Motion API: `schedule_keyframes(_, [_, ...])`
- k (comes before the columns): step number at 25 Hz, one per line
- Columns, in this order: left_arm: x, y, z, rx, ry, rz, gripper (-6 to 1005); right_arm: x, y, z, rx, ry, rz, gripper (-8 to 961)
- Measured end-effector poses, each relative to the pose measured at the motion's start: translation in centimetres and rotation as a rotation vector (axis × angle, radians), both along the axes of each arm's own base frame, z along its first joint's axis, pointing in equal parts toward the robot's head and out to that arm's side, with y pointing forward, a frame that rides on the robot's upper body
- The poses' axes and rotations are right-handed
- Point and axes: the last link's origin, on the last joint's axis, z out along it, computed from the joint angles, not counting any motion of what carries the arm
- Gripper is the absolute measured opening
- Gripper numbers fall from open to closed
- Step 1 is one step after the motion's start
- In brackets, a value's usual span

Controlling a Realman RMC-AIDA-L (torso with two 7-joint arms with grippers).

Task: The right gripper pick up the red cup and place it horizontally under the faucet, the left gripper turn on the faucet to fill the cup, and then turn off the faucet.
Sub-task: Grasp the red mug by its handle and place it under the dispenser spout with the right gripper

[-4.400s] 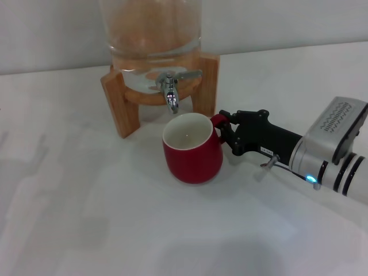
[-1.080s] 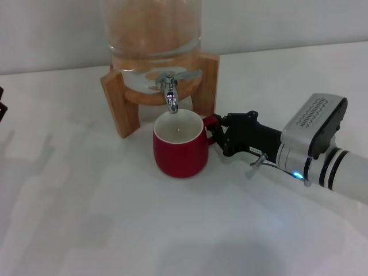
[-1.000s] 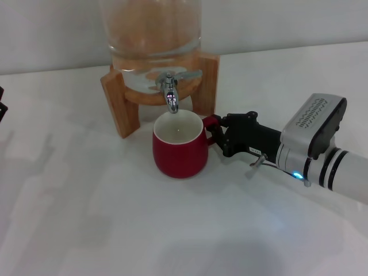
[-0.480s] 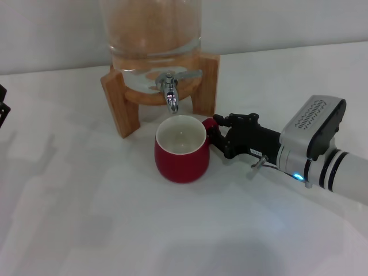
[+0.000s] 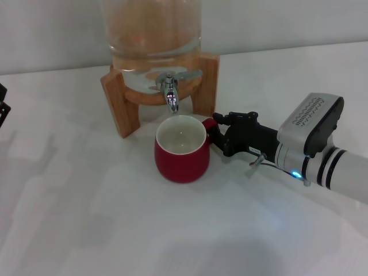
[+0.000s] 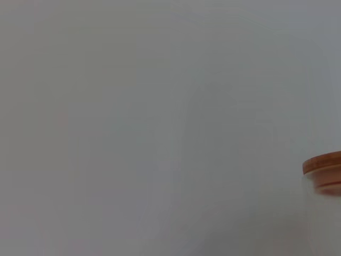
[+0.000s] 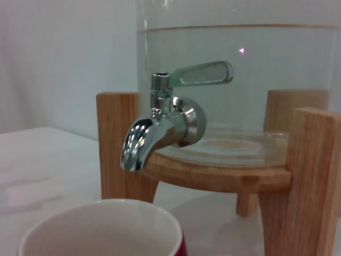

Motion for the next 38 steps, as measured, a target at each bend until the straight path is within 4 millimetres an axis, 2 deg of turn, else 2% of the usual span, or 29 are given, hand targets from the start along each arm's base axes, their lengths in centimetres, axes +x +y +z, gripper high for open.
schedule_keyframes(38, [-0.1, -0.2, -0.1, -0.001, -0.001, 0.004, 880, -1.2, 0.6, -0.1, 0.014, 0.044, -0.011, 280])
